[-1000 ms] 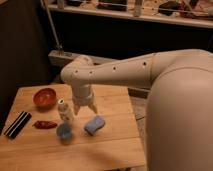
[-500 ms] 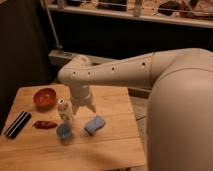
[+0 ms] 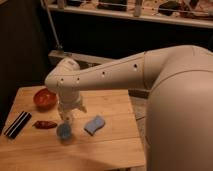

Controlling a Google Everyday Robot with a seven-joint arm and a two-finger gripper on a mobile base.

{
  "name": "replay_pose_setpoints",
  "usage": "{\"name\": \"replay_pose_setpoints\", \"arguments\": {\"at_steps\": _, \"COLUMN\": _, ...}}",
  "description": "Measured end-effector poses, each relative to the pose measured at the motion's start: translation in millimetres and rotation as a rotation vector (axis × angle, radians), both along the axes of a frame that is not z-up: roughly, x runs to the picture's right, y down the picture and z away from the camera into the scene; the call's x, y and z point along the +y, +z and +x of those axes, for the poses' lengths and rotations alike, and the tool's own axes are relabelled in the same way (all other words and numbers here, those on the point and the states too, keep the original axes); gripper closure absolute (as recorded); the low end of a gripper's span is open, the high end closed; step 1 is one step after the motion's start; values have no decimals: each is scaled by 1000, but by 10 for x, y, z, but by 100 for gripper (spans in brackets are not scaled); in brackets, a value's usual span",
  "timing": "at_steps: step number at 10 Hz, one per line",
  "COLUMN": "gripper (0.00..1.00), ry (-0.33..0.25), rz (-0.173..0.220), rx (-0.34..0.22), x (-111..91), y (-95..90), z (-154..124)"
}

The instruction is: Knock the bottle over

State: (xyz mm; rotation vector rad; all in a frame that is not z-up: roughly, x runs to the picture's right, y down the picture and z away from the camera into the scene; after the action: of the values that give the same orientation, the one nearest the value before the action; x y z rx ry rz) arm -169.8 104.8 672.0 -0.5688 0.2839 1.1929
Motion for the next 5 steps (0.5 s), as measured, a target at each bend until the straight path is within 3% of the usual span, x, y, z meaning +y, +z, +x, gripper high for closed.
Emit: {"name": "replay_pose_setpoints", "arguments": {"at_steps": 5, "gripper": 35, "ry": -123, "rz": 19, "rx": -121, "x": 104, "y": -109, "z": -336}}
